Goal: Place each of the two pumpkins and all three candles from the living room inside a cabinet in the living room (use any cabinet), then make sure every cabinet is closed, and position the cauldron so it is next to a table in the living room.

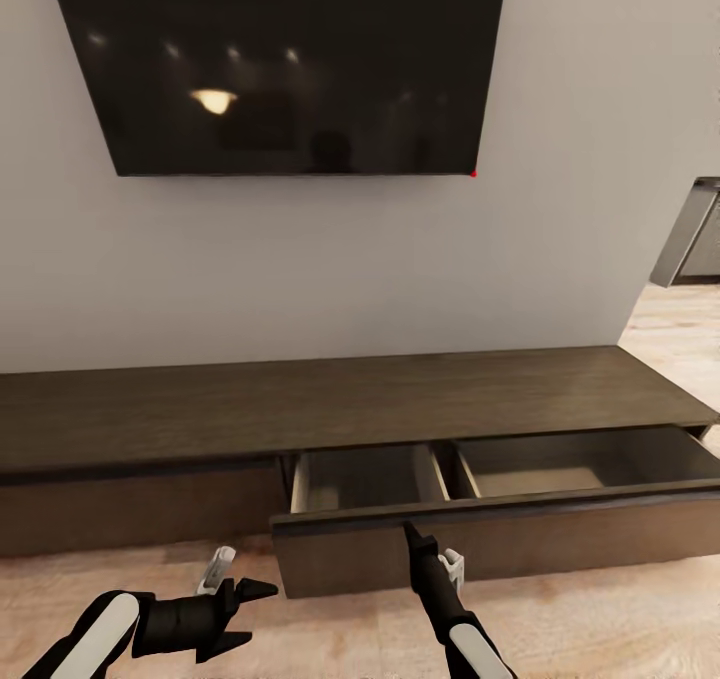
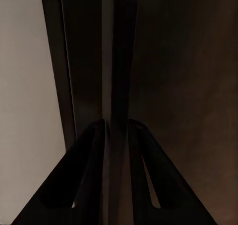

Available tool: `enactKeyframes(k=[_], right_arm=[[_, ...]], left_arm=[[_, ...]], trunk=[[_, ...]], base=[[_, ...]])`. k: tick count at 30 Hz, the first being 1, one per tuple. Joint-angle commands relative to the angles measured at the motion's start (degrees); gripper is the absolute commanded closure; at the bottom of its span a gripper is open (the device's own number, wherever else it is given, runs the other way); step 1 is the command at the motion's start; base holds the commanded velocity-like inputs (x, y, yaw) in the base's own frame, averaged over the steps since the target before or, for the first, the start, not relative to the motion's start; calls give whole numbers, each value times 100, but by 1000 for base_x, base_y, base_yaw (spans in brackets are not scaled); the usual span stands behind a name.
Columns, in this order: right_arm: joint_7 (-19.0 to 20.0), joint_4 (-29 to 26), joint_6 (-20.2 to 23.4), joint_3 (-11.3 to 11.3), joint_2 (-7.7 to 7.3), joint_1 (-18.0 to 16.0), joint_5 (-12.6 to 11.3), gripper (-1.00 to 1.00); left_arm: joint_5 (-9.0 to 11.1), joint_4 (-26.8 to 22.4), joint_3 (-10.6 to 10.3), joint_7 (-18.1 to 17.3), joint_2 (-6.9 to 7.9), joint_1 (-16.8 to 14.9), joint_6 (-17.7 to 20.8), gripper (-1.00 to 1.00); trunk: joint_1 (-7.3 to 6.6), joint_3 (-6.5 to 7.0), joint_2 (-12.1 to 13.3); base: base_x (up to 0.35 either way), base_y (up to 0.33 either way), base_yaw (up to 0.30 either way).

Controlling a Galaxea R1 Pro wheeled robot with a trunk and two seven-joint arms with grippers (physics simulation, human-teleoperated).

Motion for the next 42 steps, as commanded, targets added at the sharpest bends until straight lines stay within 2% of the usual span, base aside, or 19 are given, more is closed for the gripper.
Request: enactKeyframes(k=[1, 42], right_arm=[[69, -11, 10, 208, 6, -1, 36, 100], [69, -11, 14, 214, 6, -1, 35, 100]], left_arm=[[-1, 3, -1, -1, -1, -3, 0, -100], [-1, 3, -5, -1, -1, -3, 0, -100]], trunk=[[-1, 1, -1], [-1, 1, -1]], base=[[-62, 0, 0], [-114, 4, 0]])
